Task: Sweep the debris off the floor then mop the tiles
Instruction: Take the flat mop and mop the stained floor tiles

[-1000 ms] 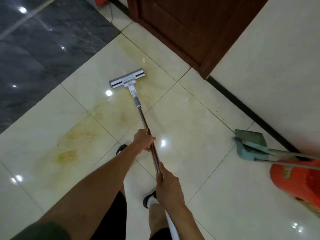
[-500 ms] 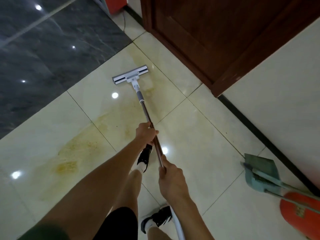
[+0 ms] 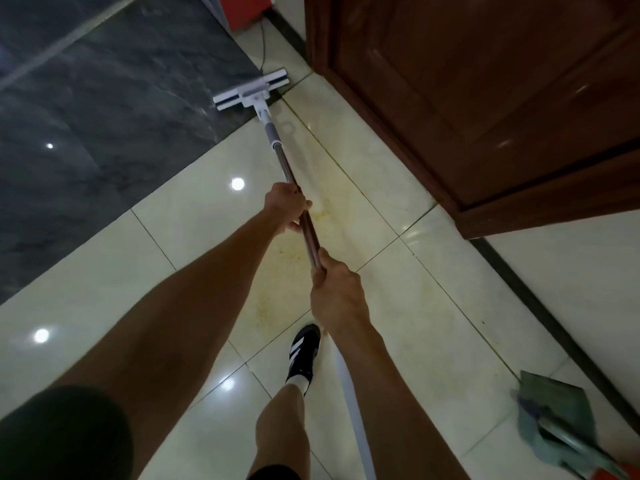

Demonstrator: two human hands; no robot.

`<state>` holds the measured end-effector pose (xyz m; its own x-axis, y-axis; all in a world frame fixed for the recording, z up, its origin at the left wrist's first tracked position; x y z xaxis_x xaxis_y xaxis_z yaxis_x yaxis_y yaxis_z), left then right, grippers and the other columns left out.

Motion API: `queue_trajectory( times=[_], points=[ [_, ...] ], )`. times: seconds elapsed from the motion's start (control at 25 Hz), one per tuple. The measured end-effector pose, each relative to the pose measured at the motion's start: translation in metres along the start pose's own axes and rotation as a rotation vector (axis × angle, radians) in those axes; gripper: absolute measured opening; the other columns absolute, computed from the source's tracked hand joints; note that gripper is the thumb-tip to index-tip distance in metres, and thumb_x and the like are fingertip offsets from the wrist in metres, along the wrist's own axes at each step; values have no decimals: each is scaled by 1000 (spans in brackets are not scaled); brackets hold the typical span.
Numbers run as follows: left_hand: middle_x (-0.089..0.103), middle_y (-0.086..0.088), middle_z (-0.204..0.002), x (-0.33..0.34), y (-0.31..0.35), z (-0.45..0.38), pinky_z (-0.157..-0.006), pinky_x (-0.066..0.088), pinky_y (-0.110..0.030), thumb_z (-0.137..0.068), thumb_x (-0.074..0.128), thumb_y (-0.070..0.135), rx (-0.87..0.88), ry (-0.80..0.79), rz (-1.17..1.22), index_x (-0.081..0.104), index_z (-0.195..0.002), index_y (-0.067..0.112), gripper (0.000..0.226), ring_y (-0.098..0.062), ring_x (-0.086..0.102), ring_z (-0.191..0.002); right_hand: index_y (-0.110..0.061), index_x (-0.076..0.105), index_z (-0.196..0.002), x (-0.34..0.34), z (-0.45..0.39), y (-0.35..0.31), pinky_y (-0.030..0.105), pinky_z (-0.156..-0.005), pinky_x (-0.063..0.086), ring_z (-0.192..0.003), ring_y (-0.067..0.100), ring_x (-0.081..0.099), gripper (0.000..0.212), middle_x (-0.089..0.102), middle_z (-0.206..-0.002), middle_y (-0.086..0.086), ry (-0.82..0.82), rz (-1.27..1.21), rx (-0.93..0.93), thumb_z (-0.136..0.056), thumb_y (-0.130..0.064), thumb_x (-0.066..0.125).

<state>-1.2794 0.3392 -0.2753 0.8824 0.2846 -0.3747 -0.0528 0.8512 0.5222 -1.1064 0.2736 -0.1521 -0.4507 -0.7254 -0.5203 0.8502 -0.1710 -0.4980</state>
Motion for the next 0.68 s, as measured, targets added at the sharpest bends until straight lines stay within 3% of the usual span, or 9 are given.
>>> queue_trajectory(
  times=[0.16,0.28,0.4,0.52,0.6,0.68],
  points=[
    [68,-7,-88,7,3,-2,-44,57,-35,-92,68,2,-7,-36,8,60,-118,1,28,-23,69,-75,-25,37,-151,-4,-1,8,36,-94,53,-114,29,61,44,61,-131,9,-23,-53,-3,-106,-25,37],
    [68,-13,-106,34,-18,32,-44,57,-35,-91,68,1,-14,-69,12,56,-125,2,36,-23,66,-80,-26,35,-152,-5,33,44,39,-95,54,-114,29,61,46,61,-131,9,-26,-51,6,-106,-26,35],
    [65,-12,-105,75,-47,89,-46,58,-39,-91,68,0,-5,-121,-34,55,-127,4,38,-27,65,-86,-25,34,-152,-2,84,97,34,-97,52,-115,25,61,45,61,-131,8,-12,-79,17,-107,-27,34],
    [64,-14,-103,124,-92,151,-57,62,-46,-91,69,2,-22,-160,-87,51,-134,1,47,-30,67,-88,-24,32,-153,4,147,164,26,-84,55,-101,19,65,46,64,-122,5,-15,-92,32,-107,-26,34],
    [64,-17,-104,164,-130,200,-65,62,-52,-91,70,3,-23,-180,-120,49,-136,0,50,-31,68,-87,-25,31,-153,9,195,221,12,-65,49,-80,9,62,46,65,-107,-1,-22,-95,54,-107,-27,34],
    [63,-15,-101,206,-169,251,-66,62,-54,-90,71,4,-25,-189,-146,48,-138,1,53,-27,66,-79,-25,33,-153,12,245,277,9,-62,43,-78,6,61,46,63,-105,-4,-13,-124,85,-107,-26,35]
  ],
)
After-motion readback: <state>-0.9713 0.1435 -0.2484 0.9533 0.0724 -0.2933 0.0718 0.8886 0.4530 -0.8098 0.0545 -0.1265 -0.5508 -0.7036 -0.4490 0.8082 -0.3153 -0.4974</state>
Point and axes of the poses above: each hand's wrist, its own z-axis away from the middle knuckle, its own x-axis out of the palm, y = z × x, the point moved 3 cm from there along -z, towards the middle knuckle
